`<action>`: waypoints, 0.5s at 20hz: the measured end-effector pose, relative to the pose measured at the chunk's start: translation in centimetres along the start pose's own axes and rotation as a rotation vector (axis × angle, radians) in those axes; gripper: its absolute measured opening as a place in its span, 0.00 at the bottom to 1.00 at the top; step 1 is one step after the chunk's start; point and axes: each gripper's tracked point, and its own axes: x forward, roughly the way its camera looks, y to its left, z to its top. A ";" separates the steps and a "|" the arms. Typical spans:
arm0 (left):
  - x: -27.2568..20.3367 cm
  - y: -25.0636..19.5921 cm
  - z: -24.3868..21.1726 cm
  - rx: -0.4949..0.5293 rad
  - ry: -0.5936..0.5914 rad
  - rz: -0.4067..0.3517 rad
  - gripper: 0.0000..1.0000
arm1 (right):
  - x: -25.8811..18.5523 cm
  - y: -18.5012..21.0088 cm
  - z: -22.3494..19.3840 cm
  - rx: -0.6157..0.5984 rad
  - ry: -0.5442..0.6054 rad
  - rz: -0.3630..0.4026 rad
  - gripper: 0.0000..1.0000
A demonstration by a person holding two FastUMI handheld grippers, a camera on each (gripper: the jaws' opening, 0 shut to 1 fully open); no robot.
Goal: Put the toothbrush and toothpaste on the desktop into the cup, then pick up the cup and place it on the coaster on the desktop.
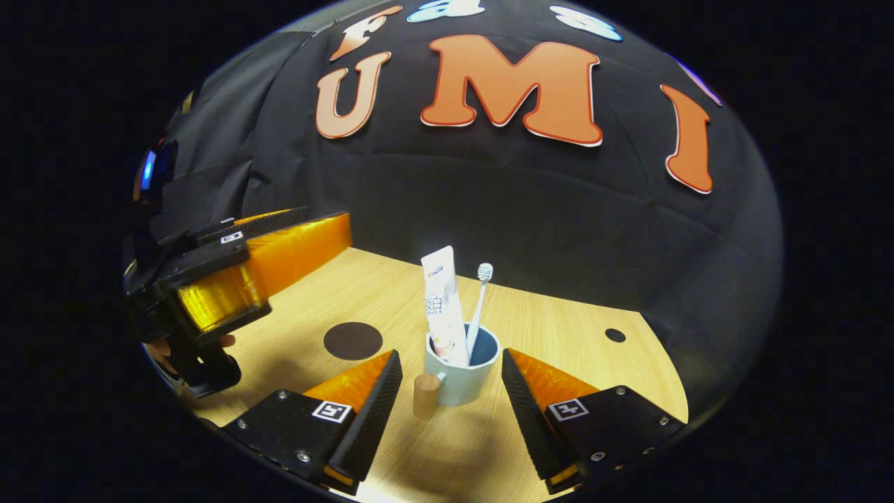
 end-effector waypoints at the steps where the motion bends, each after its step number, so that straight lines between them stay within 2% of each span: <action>1: -0.4 1.1 -0.2 0.025 0.011 0.025 0.97 | 0.4 0.1 0.2 -0.008 0.014 0.002 0.87; 7: -3.6 4.6 0.1 0.066 0.035 0.092 0.98 | 1.5 0.1 -0.8 0.025 0.171 -0.003 0.88; 10: -5.4 4.8 -0.3 0.045 0.043 0.084 0.99 | 2.3 0.1 -1.8 0.046 0.219 -0.001 0.89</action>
